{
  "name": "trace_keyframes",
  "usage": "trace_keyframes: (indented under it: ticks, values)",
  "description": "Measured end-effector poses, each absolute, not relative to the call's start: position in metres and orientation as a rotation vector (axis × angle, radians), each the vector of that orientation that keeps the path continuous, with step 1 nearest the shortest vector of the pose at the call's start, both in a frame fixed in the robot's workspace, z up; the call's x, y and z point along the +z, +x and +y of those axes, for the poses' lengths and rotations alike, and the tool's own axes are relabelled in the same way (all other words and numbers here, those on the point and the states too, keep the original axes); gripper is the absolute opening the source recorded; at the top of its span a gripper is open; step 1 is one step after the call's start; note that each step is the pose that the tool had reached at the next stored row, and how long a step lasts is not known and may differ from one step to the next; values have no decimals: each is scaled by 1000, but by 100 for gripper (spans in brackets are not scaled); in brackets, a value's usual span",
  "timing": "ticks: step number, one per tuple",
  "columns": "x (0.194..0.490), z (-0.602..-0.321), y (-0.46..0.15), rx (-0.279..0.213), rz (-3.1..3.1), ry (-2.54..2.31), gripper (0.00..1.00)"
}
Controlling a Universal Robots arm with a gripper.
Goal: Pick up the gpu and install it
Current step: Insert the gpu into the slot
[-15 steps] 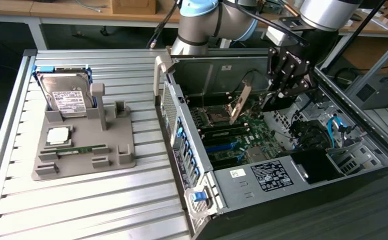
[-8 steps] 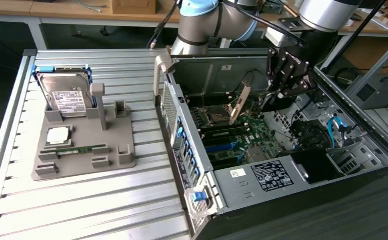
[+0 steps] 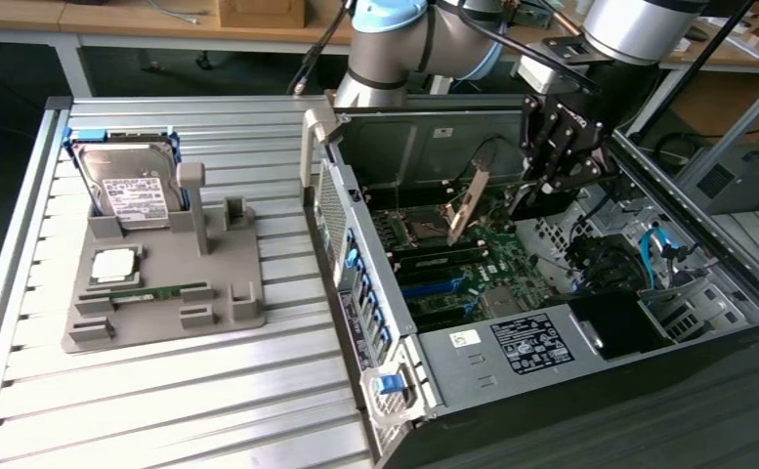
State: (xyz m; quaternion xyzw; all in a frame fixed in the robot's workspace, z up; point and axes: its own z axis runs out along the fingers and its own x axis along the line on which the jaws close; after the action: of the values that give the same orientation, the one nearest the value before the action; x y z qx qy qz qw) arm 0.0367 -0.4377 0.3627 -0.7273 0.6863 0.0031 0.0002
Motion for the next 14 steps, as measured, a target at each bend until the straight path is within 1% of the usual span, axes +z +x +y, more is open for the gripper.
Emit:
trace_keyframes:
  ticks: [14]
  values:
    - [360, -438, 31, 10, 2156, -2285, 27]
